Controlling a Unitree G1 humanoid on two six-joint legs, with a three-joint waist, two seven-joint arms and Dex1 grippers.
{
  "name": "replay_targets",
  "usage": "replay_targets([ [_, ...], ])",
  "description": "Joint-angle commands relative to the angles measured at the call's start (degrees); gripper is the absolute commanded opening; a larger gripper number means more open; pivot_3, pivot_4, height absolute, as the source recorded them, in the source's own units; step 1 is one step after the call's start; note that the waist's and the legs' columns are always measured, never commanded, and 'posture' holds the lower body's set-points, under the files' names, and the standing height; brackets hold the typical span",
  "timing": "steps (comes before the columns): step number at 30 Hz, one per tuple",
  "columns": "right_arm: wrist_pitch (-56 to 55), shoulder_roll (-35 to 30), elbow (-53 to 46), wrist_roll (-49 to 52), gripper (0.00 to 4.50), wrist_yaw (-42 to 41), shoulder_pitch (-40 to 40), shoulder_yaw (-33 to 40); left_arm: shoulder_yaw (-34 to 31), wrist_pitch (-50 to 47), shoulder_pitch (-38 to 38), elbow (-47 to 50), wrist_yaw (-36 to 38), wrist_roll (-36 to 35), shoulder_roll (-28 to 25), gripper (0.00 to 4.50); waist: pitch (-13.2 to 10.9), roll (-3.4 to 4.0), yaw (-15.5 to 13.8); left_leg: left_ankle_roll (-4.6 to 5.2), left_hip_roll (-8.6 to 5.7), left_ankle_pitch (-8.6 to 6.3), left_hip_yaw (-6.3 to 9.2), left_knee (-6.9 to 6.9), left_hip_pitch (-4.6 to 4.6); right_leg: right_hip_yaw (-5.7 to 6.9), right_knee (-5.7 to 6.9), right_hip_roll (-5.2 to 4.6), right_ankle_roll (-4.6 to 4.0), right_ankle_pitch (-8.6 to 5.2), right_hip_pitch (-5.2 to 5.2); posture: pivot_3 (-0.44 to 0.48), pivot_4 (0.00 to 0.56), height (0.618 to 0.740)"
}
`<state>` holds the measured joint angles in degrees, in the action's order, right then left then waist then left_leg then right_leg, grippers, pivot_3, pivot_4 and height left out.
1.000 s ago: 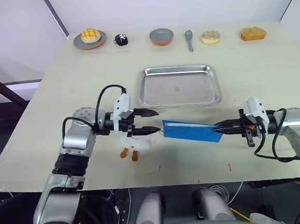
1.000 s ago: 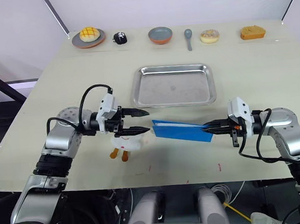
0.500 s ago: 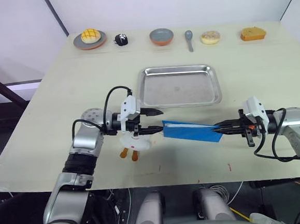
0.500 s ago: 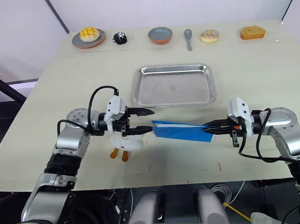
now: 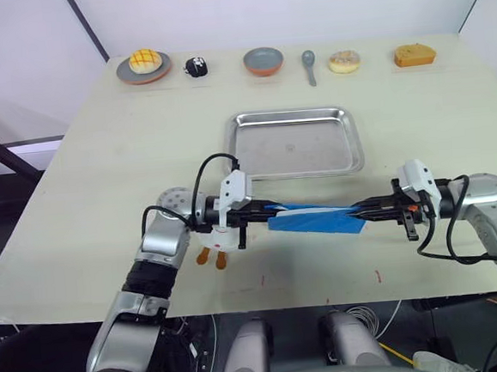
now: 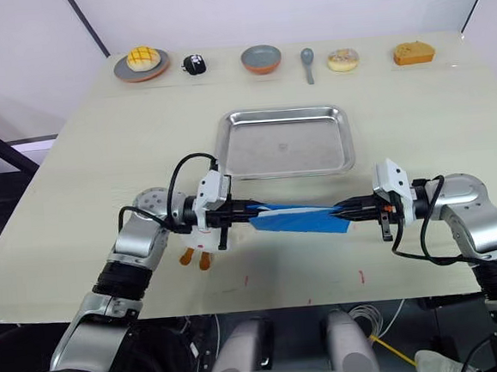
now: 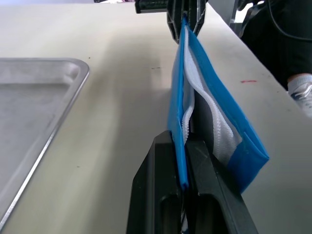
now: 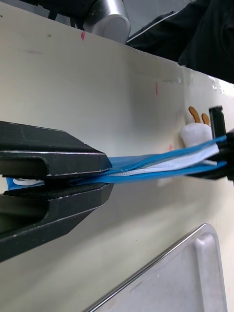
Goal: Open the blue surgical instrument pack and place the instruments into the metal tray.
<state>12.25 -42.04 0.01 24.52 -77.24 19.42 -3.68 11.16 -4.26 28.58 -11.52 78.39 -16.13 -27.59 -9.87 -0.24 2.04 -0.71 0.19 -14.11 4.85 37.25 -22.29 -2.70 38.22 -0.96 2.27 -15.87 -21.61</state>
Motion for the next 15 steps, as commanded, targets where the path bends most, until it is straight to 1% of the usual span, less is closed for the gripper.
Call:
replay_targets([
  [1, 0.3, -0.7, -0.3, -0.4, 0.0, -0.5, 0.6, 0.0, 0.2, -3.7, -1.8, 6.4, -0.9, -1.9, -0.7, 0.12, 0.0, 0.0, 0.0, 0.0, 0.0, 0.0, 0.01, 0.0, 0.0, 0.0, 0.0, 0.0, 0.0, 0.0, 0.0, 0.0, 0.15, 0.74],
  [5, 1.1, -1.0, -0.6, -0.2, 0.0, -0.7, 0.6, 0.2, 0.0, -6.9, -4.1, 10.5, -2.6, -2.7, -1.2, 0.12, 0.0, 0.0, 0.0, 0.0, 0.01, 0.0, 0.05, 0.0, -0.02, 0.02, 0.0, 0.0, 0.0, 0.0, 0.0, 0.0, 0.15, 0.74],
  [8, 1.8, -1.2, -0.9, -0.2, 0.0, -0.7, 0.2, 0.0, 0.1, -7.0, -5.1, 11.0, -3.3, -2.5, -1.4, 0.12, 0.0, 0.0, 0.0, 0.0, 0.0, 0.0, 0.05, 0.0, -0.01, 0.03, 0.0, 0.0, 0.0, 0.0, 0.0, 0.0, 0.15, 0.74],
  [11, 2.5, -1.4, -1.2, 0.0, 0.0, -0.5, 0.0, 0.3, 0.1, -7.4, -4.7, 10.8, -4.1, -2.6, -1.2, 0.12, 0.0, 0.0, -0.1, 0.0, 0.0, 0.0, 0.05, 0.0, -0.01, 0.03, 0.0, 0.0, 0.0, 0.0, 0.01, 0.0, 0.15, 0.74],
  [15, 3.9, -1.5, -0.5, -0.7, 0.0, 0.4, 0.2, -0.1, 0.6, -5.3, -4.0, 7.5, -4.8, -0.8, -1.0, 0.12, 0.0, 0.0, -0.1, 0.0, 0.0, 0.0, 0.05, 0.0, -0.01, 0.03, 0.0, -0.01, 0.0, 0.0, 0.02, 0.0, 0.15, 0.74],
])
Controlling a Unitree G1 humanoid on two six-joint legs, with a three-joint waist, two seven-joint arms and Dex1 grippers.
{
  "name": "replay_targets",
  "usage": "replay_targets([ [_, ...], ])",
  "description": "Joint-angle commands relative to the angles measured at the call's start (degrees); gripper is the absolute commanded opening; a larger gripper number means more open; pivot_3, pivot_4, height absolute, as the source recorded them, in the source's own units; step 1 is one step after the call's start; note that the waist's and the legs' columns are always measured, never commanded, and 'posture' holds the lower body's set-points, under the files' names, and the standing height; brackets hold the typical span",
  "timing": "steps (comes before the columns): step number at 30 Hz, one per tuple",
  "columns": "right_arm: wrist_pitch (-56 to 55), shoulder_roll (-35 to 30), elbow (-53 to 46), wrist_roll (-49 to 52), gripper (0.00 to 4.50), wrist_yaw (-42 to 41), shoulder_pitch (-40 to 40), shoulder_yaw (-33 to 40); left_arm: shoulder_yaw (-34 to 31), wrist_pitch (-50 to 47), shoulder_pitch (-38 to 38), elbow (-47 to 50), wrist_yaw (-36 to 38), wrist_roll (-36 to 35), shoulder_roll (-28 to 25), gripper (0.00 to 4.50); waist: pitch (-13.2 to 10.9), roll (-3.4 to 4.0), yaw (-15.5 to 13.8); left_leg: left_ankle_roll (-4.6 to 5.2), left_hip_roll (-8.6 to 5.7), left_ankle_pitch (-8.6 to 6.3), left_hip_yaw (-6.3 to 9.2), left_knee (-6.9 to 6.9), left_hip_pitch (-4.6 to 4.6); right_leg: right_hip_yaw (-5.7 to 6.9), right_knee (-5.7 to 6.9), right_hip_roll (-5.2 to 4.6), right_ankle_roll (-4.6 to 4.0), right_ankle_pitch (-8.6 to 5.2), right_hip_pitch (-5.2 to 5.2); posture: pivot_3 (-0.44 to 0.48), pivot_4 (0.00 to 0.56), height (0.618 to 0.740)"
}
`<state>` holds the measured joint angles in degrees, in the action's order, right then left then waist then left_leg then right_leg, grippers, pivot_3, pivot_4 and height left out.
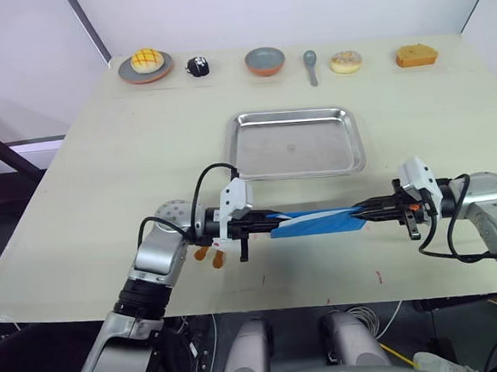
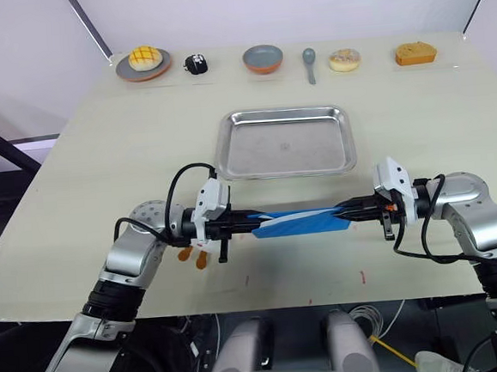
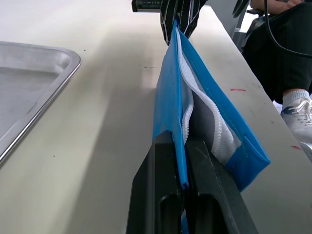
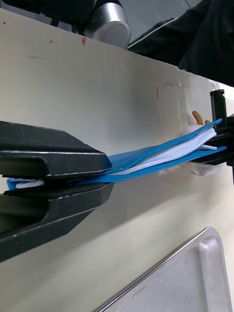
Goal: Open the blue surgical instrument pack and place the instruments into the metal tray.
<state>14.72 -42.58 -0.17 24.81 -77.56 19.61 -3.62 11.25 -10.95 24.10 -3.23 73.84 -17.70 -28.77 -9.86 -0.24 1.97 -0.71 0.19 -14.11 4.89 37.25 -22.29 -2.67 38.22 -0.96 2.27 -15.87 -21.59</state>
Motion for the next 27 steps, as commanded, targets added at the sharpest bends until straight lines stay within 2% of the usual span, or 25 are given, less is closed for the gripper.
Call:
replay_targets([
  [1, 2.2, -1.0, -0.4, -0.6, 0.0, 0.8, 0.1, 0.0, 0.5, 1.6, 0.6, -1.1, -0.3, 0.9, 0.2, 0.12, 0.0, 0.0, 0.0, 0.0, 0.0, 0.0, 0.0, 0.0, 0.0, 0.0, 0.0, 0.0, 0.0, 0.0, 0.0, 0.0, 0.15, 0.74],
  [4, 3.8, -1.6, -1.5, 0.2, 0.98, 1.1, -0.4, 0.7, 0.7, 1.9, 1.2, -1.8, -0.4, 1.0, 0.4, 0.0, 0.0, 0.0, -0.1, 0.0, 0.0, 0.0, 0.0, 0.01, 0.01, 0.0, 0.0, 0.0, 0.0, 0.0, 0.01, 0.0, 0.15, 0.74],
  [6, 3.6, -1.3, -2.2, 0.2, 1.97, 2.6, -0.6, 2.0, 0.7, 1.9, 1.6, -2.1, -0.4, 1.1, 0.5, 0.0, 0.0, 0.0, -0.2, 0.0, -0.01, 0.0, 0.01, 0.01, -0.01, 0.0, 0.0, 0.0, 0.0, 0.0, 0.0, 0.0, 0.15, 0.74],
  [8, 7.7, -3.0, -4.2, 2.8, 2.75, 3.3, -1.4, 4.3, 0.7, 1.8, 2.1, -2.6, -0.3, 1.1, 0.5, 0.0, 0.0, 0.0, -0.2, 0.0, -0.01, 0.0, 0.0, 0.01, -0.02, 0.0, 0.0, 0.0, 0.0, 0.0, -0.01, 0.0, 0.15, 0.74],
  [15, 21.7, -8.4, -11.8, 14.7, 2.75, 5.2, -4.8, 14.2, 0.9, 2.1, 4.3, -4.9, -0.3, 1.4, 1.0, 0.0, 0.0, 0.03, -0.7, 0.0, -0.03, 0.0, 0.06, 0.02, -0.12, 0.04, -0.02, 0.0, 0.0, 0.0, -0.05, 0.0, 0.15, 0.74],
  [17, 24.9, -8.6, -12.6, 17.7, 2.25, 6.4, -5.3, 16.5, 1.0, 2.3, 4.9, -5.7, -0.3, 1.5, 1.2, 0.0, 0.0, 0.03, -0.9, 0.0, -0.03, 0.0, 0.1, 0.01, -0.13, 0.06, -0.02, 0.02, 0.0, 0.0, -0.06, 0.0, 0.15, 0.74],
  [22, 26.1, -8.8, -14.8, 17.9, 0.04, 8.5, -6.9, 16.6, 1.2, 2.7, 6.1, -7.2, -0.3, 2.1, 1.7, 0.0, 0.0, 0.03, -1.0, 0.0, -0.04, 0.0, 0.06, 0.04, -0.14, 0.04, -0.02, 0.02, 0.0, 0.0, -0.06, 0.0, 0.15, 0.74],
  [27, 24.9, -9.2, -15.0, 14.9, 0.04, 9.7, -6.6, 14.0, 1.4, 3.0, 6.7, -7.8, -0.4, 2.6, 2.2, 0.0, 0.0, 0.03, -1.1, 0.0, -0.04, 0.0, 0.07, 0.04, -0.15, 0.05, -0.02, 0.03, 0.01, -0.01, -0.06, 0.0, 0.15, 0.74],
])
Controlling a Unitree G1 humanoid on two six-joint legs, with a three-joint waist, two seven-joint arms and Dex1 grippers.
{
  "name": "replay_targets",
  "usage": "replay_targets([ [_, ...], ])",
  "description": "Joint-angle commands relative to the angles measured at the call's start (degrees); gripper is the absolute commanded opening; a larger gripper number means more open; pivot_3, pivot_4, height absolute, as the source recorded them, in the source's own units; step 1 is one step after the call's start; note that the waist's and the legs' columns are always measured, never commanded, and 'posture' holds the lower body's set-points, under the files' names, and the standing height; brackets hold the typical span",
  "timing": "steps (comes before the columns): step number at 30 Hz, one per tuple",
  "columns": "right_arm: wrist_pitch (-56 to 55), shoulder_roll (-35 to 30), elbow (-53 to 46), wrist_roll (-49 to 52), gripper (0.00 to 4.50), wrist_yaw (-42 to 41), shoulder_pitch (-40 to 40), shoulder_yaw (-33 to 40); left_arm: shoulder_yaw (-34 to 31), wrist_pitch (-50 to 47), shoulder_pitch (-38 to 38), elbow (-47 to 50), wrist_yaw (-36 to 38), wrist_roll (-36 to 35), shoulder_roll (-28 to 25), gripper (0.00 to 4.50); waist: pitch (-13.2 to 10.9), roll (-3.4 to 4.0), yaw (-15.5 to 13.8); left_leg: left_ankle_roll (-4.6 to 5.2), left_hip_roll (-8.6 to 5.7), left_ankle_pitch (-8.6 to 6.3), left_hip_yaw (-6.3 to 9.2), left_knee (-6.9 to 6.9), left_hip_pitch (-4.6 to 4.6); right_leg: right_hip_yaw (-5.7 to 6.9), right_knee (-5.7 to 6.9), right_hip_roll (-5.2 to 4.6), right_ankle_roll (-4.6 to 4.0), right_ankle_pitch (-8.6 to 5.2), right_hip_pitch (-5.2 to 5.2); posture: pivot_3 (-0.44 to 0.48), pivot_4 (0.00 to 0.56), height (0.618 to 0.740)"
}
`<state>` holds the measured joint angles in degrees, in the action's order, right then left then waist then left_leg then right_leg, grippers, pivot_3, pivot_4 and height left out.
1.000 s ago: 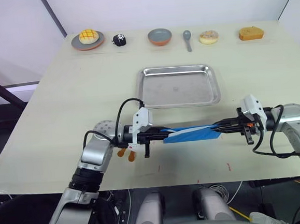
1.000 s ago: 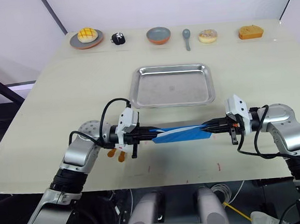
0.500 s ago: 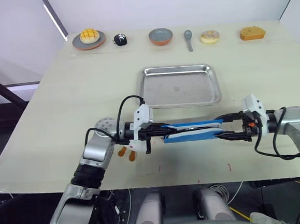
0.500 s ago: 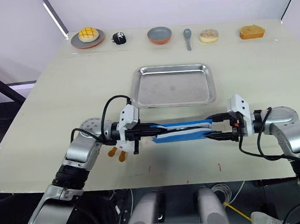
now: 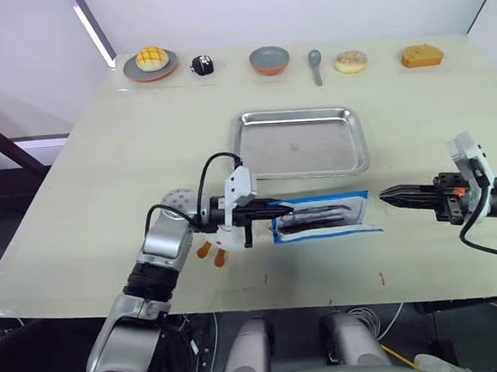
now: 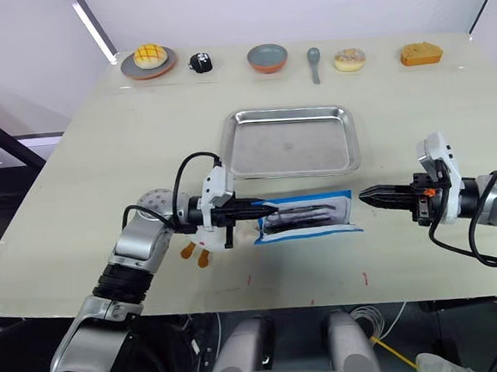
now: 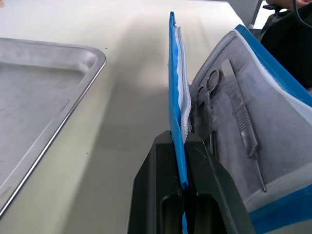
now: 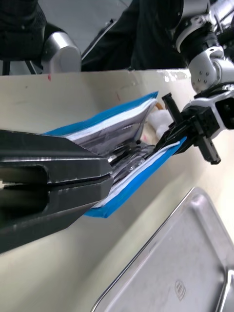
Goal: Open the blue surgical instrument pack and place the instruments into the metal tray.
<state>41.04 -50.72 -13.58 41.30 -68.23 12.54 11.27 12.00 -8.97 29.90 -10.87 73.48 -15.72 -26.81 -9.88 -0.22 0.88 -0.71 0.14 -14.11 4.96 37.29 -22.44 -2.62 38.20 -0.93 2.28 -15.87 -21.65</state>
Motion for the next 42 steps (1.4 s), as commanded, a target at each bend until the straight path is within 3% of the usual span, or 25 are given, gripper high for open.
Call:
replay_targets([
  [1, -1.9, -1.1, -1.5, -2.3, 0.04, 0.3, 0.4, -1.5, 0.6, 1.1, 1.0, -0.3, 0.0, 0.8, 0.3, 0.0, 0.0, 0.0, 0.0, 0.0, 0.0, 0.0, 0.0, 0.0, 0.0, 0.0, 0.0, 0.0, 0.0, 0.0, 0.0, 0.0, 0.15, 0.74],
  [21, -5.7, -1.2, -2.1, -8.9, 0.04, -2.1, -0.8, -10.7, 0.5, 2.8, 4.0, -4.9, -0.8, 3.4, 1.9, 0.0, 0.0, 0.0, -0.1, 0.0, -0.02, 0.0, 0.03, 0.01, -0.04, 0.03, -0.01, 0.0, 0.0, 0.0, -0.02, 0.0, 0.15, 0.74],
  [31, -9.0, -1.8, -5.9, -11.8, 0.04, -4.4, -7.6, -14.0, 3.0, 4.6, 8.5, -14.1, -2.6, 8.9, 3.9, 0.0, 0.0, -0.02, -0.1, 0.0, -0.1, 0.0, 0.08, 0.05, -0.08, 0.09, -0.01, 0.01, 0.01, 0.0, -0.02, 0.0, 0.15, 0.74],
  [42, -17.1, -0.8, -0.6, -21.6, 0.04, -2.1, -9.9, -19.5, 5.9, 11.6, 12.6, -25.3, -5.1, 15.7, 6.3, 0.0, 0.0, -0.06, -0.2, -0.01, -0.16, 0.01, 0.08, 0.11, -0.03, 0.09, -0.01, 0.01, 0.03, -0.01, 0.04, 0.0, 0.15, 0.74],
])
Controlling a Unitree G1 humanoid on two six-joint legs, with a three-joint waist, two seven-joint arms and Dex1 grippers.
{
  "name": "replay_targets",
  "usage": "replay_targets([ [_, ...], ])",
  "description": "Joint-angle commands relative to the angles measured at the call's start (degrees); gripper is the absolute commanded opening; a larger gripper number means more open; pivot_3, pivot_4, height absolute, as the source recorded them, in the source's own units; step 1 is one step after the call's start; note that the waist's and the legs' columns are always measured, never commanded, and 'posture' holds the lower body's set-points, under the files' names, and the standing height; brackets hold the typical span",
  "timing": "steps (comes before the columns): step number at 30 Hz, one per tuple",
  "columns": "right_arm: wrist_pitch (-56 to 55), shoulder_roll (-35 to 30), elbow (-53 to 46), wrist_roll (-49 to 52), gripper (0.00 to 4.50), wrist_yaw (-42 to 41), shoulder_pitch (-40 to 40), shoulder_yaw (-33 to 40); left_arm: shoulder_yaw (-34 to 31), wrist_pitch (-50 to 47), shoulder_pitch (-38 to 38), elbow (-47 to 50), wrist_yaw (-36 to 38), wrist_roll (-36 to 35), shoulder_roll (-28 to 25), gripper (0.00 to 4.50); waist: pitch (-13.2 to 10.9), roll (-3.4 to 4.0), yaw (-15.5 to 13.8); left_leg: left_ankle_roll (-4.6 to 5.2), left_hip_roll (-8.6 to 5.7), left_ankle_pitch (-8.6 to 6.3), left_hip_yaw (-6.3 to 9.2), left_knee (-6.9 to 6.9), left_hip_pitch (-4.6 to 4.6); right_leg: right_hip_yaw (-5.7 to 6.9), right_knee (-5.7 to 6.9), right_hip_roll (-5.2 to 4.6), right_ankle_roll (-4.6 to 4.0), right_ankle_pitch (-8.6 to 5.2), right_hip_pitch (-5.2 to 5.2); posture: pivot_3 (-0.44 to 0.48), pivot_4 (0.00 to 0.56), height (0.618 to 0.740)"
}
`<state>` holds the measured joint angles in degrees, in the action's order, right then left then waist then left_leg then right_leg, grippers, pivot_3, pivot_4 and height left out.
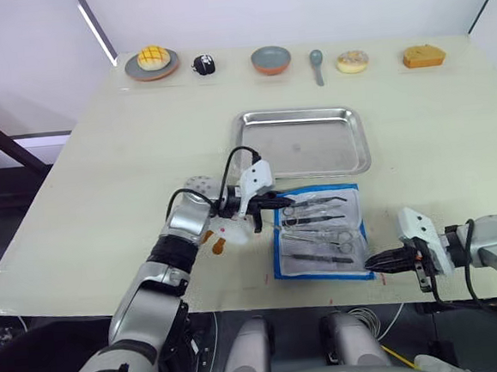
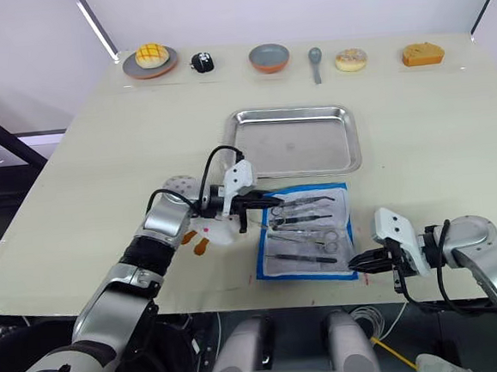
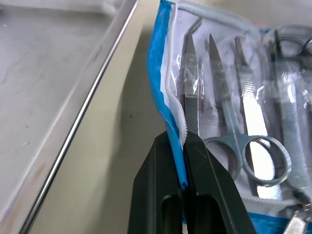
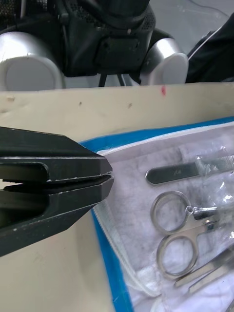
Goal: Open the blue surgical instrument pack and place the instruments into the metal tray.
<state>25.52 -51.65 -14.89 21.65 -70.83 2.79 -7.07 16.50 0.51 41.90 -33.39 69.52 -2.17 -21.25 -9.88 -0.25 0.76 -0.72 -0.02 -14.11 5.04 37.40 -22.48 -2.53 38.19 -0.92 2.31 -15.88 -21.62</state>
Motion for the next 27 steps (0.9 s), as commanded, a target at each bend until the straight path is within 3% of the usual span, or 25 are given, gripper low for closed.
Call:
replay_targets([
  [1, -1.9, 0.2, 0.9, -2.3, 0.04, 0.5, -0.2, -1.4, 1.3, 2.5, 0.8, -3.4, -1.2, 2.3, 1.1, 0.0, 0.0, -0.07, -0.1, 0.0, 0.0, 0.0, 0.01, 0.02, 0.02, 0.01, 0.0, 0.0, 0.01, 0.0, 0.03, 0.0, 0.15, 0.74],
  [12, -2.1, 2.4, 1.1, 0.7, 0.04, 0.5, 0.9, 0.7, -1.2, 2.9, -0.4, -3.3, -0.7, 0.4, 1.3, 0.0, 0.2, -0.27, 0.0, 0.01, 0.02, 0.02, 0.02, 0.07, 0.16, 0.0, 0.01, 0.01, 0.21, -0.01, 0.16, 0.0, 0.15, 0.74],
  [14, -0.9, 2.3, 0.4, 2.2, 0.0, 0.4, 1.2, 1.9, -2.1, 2.8, -1.3, -2.5, -0.2, -0.5, 0.7, 0.6, 0.2, -0.26, 0.0, 0.01, 0.03, 0.02, 0.01, 0.07, 0.15, -0.01, 0.02, 0.01, 0.1, 0.06, 0.14, 0.0, 0.15, 0.74],
  [15, -0.5, 2.2, 0.2, 2.8, 0.0, 0.3, 1.2, 2.4, -2.7, 2.1, -1.7, -1.8, 0.1, -1.3, 0.4, 0.68, 0.2, -0.26, 0.0, 0.01, 0.06, 0.01, 0.0, 0.07, 0.14, -0.02, 0.03, 0.01, 0.09, 0.06, 0.13, 0.0, 0.15, 0.74],
  [20, 0.8, 1.9, -0.2, 5.4, 0.0, 0.2, 1.8, 4.8, -5.0, 0.1, -3.6, 1.2, 1.5, -4.7, -0.5, 3.19, 0.2, -0.25, 0.2, 0.01, 0.09, 0.01, -0.04, 0.03, 0.05, -0.05, 0.03, 0.0, 0.06, 0.08, 0.02, 0.0, 0.15, 0.74],
  [21, 0.9, 1.8, -0.2, 5.8, 0.0, 0.1, 1.7, 5.2, -5.5, -0.3, -4.0, 1.8, 1.7, -5.4, -0.6, 3.47, 0.2, -0.25, 0.2, 0.01, 0.09, 0.01, -0.04, 0.03, 0.04, -0.05, 0.03, 0.0, 0.06, 0.08, 0.02, 0.0, 0.15, 0.74],
  [22, 1.0, 1.7, -0.3, 6.2, 0.4, -0.1, 1.7, 5.6, -6.0, -0.5, -4.4, 2.3, 1.5, -5.9, -0.7, 3.68, 0.2, -0.25, 0.2, 0.01, 0.09, 0.01, -0.02, 0.02, 0.04, -0.04, 0.03, 0.0, 0.06, 0.07, 0.02, 0.0, 0.15, 0.74],
  [23, 1.0, 1.6, -0.4, 6.4, 0.84, -0.2, 1.7, 6.0, -6.5, -0.9, -5.0, 3.1, 1.6, -6.4, -0.9, 4.39, 0.2, -0.25, 0.2, 0.02, 0.1, 0.01, -0.01, 0.02, 0.02, -0.04, 0.03, 0.0, 0.05, 0.07, 0.01, 0.0, 0.15, 0.74],
  [25, 1.0, 1.3, -0.7, 7.0, 1.42, -0.3, 1.6, 6.7, -6.9, -1.6, -6.3, 4.8, 2.4, -7.5, -1.4, 4.5, 0.2, -0.24, 0.3, 0.02, 0.09, 0.01, 0.0, 0.01, 0.01, -0.03, 0.03, 0.0, 0.05, 0.07, 0.0, 0.0, 0.15, 0.74],
  [27, 1.5, 0.7, -1.3, 8.1, 2.39, -0.6, 1.1, 7.9, -7.8, -2.9, -8.5, 8.3, 3.2, -9.3, -2.8, 4.5, 0.2, -0.23, 0.3, 0.02, 0.11, 0.01, -0.02, 0.01, 0.01, -0.05, 0.03, 0.0, 0.05, 0.07, 0.0, 0.0, 0.15, 0.74],
])
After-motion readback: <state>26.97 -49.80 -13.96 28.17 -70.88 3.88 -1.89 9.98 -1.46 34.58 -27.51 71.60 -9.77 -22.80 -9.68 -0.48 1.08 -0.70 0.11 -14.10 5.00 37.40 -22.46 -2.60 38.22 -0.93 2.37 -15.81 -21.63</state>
